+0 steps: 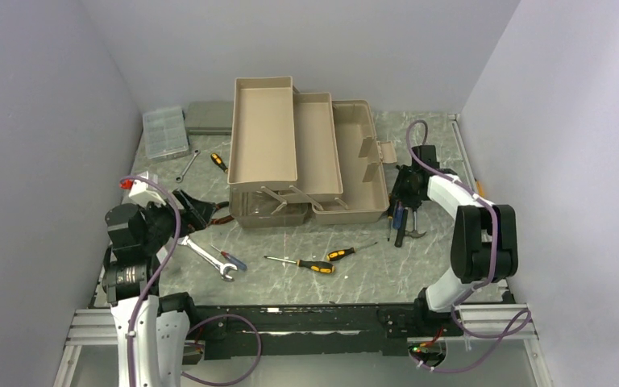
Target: Pack the tool kit
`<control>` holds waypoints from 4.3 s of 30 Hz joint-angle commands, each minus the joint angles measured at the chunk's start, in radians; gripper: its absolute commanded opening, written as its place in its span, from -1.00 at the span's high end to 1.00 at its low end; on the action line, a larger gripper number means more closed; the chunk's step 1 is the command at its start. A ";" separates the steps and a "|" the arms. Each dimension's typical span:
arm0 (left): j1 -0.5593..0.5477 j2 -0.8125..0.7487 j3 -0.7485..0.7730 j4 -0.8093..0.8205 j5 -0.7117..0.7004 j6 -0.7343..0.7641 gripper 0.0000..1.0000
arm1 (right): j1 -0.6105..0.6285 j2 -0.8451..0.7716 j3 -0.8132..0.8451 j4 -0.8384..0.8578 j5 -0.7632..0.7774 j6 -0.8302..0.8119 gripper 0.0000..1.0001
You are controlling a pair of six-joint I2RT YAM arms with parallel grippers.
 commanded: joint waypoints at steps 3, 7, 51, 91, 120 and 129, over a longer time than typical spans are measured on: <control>-0.021 -0.004 0.005 0.137 0.191 -0.028 -0.90 | 0.000 0.068 0.031 0.085 -0.056 -0.015 0.19; -0.066 -0.013 -0.009 0.252 0.301 -0.036 -0.88 | 0.000 0.102 0.040 0.096 -0.060 -0.014 0.23; -1.481 0.500 0.238 0.066 -0.561 0.541 -0.85 | 0.191 0.075 0.526 -0.062 -0.167 -0.089 0.96; -1.506 1.054 0.305 0.225 -0.490 0.740 -0.82 | 0.143 -0.364 0.344 -0.086 -0.082 -0.043 -0.36; -1.454 1.206 0.354 0.124 -0.375 0.698 0.95 | 0.110 -0.495 0.272 -0.097 -0.113 -0.014 -0.20; -1.433 0.914 0.429 0.114 -0.242 0.602 1.00 | 0.091 -0.515 0.239 -0.081 -0.108 -0.008 -0.17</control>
